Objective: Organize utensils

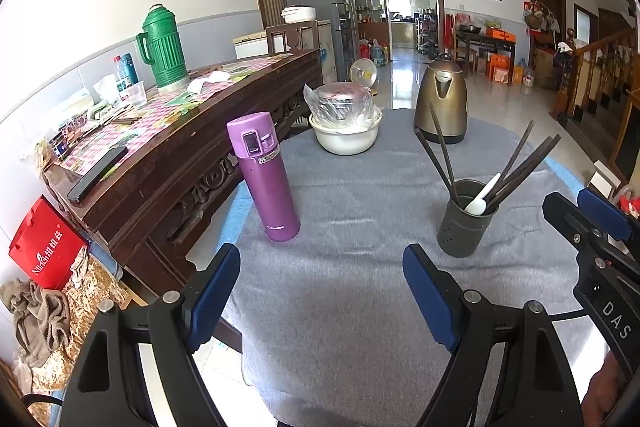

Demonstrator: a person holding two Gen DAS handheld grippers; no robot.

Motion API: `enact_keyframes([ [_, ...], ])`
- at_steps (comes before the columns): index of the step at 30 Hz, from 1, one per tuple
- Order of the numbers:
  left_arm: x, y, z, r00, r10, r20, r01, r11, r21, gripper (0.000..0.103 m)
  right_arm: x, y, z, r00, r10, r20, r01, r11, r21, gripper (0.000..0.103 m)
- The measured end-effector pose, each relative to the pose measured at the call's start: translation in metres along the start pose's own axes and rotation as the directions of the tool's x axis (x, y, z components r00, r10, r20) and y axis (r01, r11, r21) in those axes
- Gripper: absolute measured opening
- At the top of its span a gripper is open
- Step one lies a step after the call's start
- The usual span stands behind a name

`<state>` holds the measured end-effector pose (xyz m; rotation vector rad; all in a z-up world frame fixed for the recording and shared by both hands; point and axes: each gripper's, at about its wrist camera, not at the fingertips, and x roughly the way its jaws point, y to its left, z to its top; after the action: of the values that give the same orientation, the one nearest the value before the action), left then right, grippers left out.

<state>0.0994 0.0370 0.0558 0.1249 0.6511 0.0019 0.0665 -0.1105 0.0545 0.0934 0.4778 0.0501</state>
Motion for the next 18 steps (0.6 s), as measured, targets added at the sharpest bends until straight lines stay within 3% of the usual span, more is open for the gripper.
enact_keyframes([
  [18,0.006,0.003,0.012,1.000,-0.002,0.009,0.002,1.000,-0.010,0.084,0.013,-0.002,0.004,1.000,0.010,0.001,-0.010,1.000,0.015,0.048],
])
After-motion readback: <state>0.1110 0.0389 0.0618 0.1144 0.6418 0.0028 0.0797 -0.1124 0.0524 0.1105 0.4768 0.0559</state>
